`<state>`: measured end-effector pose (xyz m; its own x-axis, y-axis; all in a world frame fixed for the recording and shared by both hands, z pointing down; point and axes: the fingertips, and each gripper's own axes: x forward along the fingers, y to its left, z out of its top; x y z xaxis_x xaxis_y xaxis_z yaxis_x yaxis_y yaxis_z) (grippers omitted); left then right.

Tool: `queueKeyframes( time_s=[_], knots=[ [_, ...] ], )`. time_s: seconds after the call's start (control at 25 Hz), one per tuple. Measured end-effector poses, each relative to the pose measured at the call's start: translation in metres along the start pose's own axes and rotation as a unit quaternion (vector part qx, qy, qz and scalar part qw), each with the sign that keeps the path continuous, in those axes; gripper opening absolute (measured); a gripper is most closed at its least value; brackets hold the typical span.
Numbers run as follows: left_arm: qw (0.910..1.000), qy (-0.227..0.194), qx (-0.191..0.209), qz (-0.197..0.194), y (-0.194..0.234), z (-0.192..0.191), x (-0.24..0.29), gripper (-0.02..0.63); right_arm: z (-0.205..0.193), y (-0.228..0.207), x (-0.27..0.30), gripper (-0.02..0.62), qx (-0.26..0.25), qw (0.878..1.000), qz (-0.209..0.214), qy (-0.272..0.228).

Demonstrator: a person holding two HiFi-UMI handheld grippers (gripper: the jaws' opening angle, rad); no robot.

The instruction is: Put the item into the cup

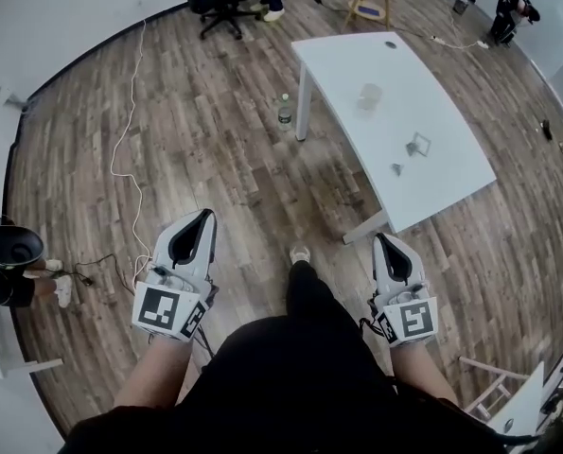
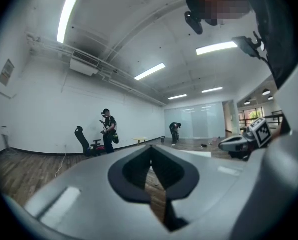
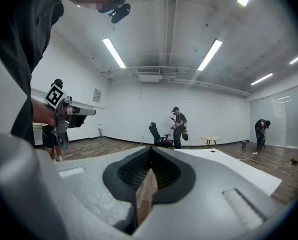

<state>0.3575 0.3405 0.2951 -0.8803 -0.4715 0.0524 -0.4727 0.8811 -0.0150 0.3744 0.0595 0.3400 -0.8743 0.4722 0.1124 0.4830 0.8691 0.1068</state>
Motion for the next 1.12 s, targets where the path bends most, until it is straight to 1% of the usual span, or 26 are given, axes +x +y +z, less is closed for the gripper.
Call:
queueKeyframes(
  time_s=[0.2,0.4,0.48,0.6,0.72,0.96,1.04,1.12],
  knots=[
    [0.9996,0.003,-0.013,0.026,0.036,0.014,0.044,-0.002,0.016,-0.026,0.066,0.002,-0.002,1.000,0.025,0.001],
    [0.9990,0.012,-0.018,0.039,0.063,0.023,0.107,-0.002,0.023,-0.064,0.126,0.002,-0.004,0.999,0.041,0.000],
    [0.9992,0.013,-0.010,0.038,0.074,0.032,0.135,-0.002,0.024,-0.080,0.150,0.002,0.001,0.999,0.042,0.000],
    [0.9992,0.011,0.020,0.032,0.082,0.045,0.169,-0.002,0.023,-0.107,0.182,0.002,0.012,0.999,0.039,-0.003],
    [0.9989,0.003,0.027,0.037,0.090,0.053,0.193,-0.002,0.026,-0.128,0.206,0.002,0.010,0.999,0.039,-0.013],
    [0.9990,0.002,0.002,0.046,0.102,0.044,0.229,-0.002,0.023,-0.155,0.234,0.002,0.011,0.999,0.036,-0.014],
    [0.9991,-0.003,0.002,0.042,0.105,0.043,0.242,-0.002,0.020,-0.163,0.239,0.002,0.010,0.999,0.030,-0.013],
    [0.9995,-0.006,0.006,0.030,0.108,0.043,0.260,-0.002,0.018,-0.172,0.246,0.002,0.009,1.000,0.019,-0.013]
  ],
)
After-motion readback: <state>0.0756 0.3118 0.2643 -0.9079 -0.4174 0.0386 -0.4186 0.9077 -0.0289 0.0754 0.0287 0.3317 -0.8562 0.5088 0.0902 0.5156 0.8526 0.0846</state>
